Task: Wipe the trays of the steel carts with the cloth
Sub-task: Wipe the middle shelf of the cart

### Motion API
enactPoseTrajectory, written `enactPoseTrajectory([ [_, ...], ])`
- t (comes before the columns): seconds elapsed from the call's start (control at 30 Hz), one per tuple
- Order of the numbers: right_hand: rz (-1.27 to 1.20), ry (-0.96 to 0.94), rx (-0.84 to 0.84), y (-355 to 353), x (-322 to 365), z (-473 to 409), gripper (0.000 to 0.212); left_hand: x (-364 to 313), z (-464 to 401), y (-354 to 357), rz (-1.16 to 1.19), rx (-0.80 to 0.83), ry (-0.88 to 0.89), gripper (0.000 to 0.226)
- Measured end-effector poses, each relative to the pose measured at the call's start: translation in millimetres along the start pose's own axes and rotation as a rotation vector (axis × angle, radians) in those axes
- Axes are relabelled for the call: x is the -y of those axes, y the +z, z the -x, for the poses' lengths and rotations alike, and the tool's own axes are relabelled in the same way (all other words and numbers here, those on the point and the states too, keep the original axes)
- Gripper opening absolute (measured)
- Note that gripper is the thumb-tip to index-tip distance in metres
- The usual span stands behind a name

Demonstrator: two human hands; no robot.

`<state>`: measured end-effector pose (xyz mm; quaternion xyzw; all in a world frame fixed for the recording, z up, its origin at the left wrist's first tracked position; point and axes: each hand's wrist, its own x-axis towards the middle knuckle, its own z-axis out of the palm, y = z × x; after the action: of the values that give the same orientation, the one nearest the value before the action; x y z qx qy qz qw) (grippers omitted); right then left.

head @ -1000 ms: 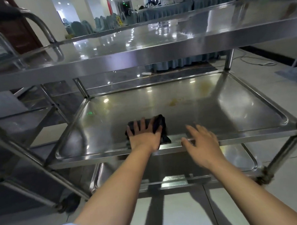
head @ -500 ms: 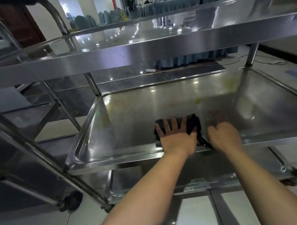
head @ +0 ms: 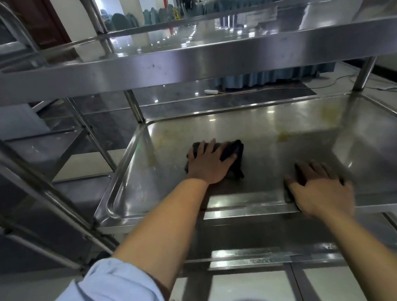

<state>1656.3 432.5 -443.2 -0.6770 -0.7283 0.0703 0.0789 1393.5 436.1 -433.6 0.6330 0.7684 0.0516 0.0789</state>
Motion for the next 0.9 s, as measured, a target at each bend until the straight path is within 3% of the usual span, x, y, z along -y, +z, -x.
enactPoseTrajectory([
  [0.13, 0.000, 0.010, -0.006, 0, 6, 4, 0.064, 106, 6, -9, -0.157, -0.011, -0.163, 0.068],
  [0.2, -0.006, 0.008, -0.013, 1, 9, 6, 0.063, 149, 16, -16, -0.125, -0.034, -0.267, 0.079],
  [0.33, -0.012, 0.003, -0.016, 2, 17, 10, 0.061, 187, 33, -19, -0.152, -0.005, -0.378, 0.083],
  [0.53, 0.022, -0.009, 0.004, 4, 18, 13, 0.062, 172, 39, -22, -0.081, -0.054, -0.444, 0.066],
  [0.7, 0.035, -0.033, 0.018, 3, 21, 16, 0.061, 173, 10, -22, -0.030, -0.061, -0.439, 0.086],
  [0.9, 0.046, -0.035, 0.030, 4, 22, 14, 0.061, 63, -26, -14, 0.000, -0.051, -0.362, 0.065],
])
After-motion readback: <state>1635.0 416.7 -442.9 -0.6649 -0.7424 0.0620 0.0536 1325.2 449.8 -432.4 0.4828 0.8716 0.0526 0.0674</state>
